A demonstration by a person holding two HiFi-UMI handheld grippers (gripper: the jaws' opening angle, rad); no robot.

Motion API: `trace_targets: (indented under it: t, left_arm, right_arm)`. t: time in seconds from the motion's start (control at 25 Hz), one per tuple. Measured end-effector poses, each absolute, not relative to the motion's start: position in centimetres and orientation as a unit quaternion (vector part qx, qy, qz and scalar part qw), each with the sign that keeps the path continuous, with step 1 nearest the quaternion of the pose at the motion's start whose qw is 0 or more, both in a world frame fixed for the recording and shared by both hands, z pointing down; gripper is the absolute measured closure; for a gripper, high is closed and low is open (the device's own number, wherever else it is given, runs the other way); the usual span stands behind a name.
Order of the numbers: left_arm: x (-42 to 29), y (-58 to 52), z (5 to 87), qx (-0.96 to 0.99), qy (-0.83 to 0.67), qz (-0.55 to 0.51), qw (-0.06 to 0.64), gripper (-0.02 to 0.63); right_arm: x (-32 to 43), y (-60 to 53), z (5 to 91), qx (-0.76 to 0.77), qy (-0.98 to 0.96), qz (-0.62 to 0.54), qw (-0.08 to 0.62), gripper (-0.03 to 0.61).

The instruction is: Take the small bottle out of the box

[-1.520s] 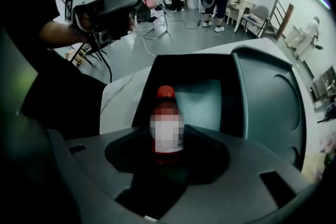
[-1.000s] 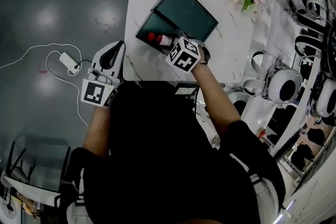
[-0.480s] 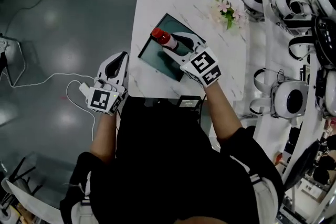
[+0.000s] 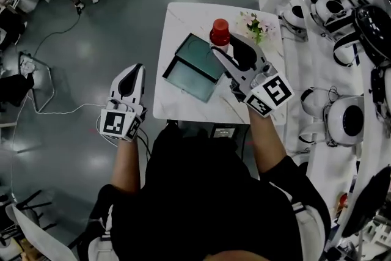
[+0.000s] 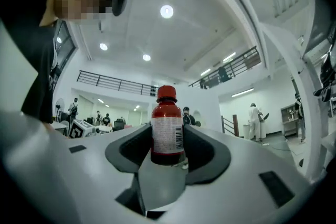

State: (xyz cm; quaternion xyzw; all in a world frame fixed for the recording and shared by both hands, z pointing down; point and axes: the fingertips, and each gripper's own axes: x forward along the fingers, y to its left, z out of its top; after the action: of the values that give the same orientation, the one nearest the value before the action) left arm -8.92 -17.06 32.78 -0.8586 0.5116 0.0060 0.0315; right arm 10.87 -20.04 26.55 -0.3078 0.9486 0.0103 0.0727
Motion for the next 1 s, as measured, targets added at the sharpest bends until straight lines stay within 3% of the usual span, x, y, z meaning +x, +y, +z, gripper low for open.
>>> trace_targets:
  t: [0.32, 1.0]
  left_arm:
    - [-7.7, -12.5, 30.1, -0.857, 0.512, 0.017, 0.053, 0.600]
    - [-9.7, 2.2, 30.0, -0.876, 0.478, 0.037, 0.047, 0.599]
  right_arm:
    - [18.5, -13.8, 23.3, -0.376, 0.909, 0.055, 0.171, 0.368]
    - [16.6, 2.3, 28.2, -0.442, 0.887, 0.020, 0.133, 0.367]
